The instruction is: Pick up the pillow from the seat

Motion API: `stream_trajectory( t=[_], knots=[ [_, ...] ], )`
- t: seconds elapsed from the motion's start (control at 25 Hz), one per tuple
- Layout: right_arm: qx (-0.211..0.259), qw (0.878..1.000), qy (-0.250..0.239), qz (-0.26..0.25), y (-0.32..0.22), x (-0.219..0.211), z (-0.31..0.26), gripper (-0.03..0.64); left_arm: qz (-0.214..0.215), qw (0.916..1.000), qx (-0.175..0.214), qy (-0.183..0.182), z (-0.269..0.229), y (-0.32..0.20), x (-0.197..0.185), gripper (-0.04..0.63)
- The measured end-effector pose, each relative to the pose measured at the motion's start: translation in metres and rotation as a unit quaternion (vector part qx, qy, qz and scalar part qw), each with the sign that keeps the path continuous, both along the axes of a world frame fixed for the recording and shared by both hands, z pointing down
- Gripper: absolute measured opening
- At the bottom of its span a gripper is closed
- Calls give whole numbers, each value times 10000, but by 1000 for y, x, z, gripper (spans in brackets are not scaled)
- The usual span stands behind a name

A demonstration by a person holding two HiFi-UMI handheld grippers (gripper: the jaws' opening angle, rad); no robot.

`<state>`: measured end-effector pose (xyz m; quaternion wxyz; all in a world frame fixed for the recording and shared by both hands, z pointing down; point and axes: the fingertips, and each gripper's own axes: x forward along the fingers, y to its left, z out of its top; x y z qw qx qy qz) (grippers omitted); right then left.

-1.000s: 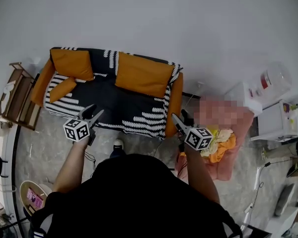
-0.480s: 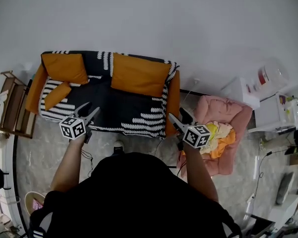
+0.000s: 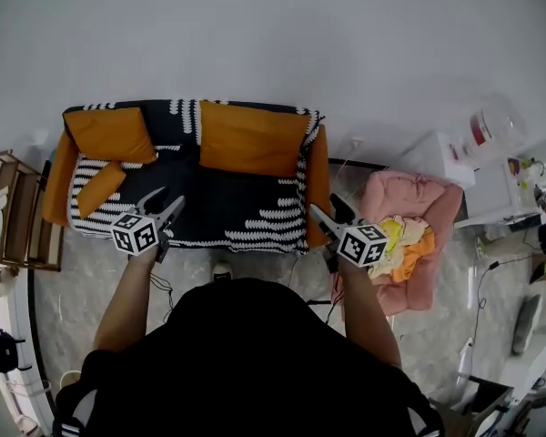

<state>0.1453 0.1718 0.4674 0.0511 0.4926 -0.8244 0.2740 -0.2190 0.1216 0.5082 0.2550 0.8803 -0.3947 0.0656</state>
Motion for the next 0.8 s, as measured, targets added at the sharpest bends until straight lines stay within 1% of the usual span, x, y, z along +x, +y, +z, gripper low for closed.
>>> stream_trajectory(
  t=[0.12, 0.32, 0.6, 0.8],
  knots=[
    [-30, 10000, 26, 77, -7, -7, 3, 336, 105, 9999, -6, -2, 2, -13, -5, 239],
    [12, 9997, 109, 209, -22, -14, 1, 347, 147, 9999, 24, 19, 2, -38, -21, 239],
    [61, 9987, 211, 449, -33, -24, -2, 359, 323, 9994, 75, 18, 1, -60, -38, 239],
    [28, 9983, 143, 562, -40, -32, -3, 367, 455, 9989, 74, 34, 1, -72, -44, 239]
  ],
)
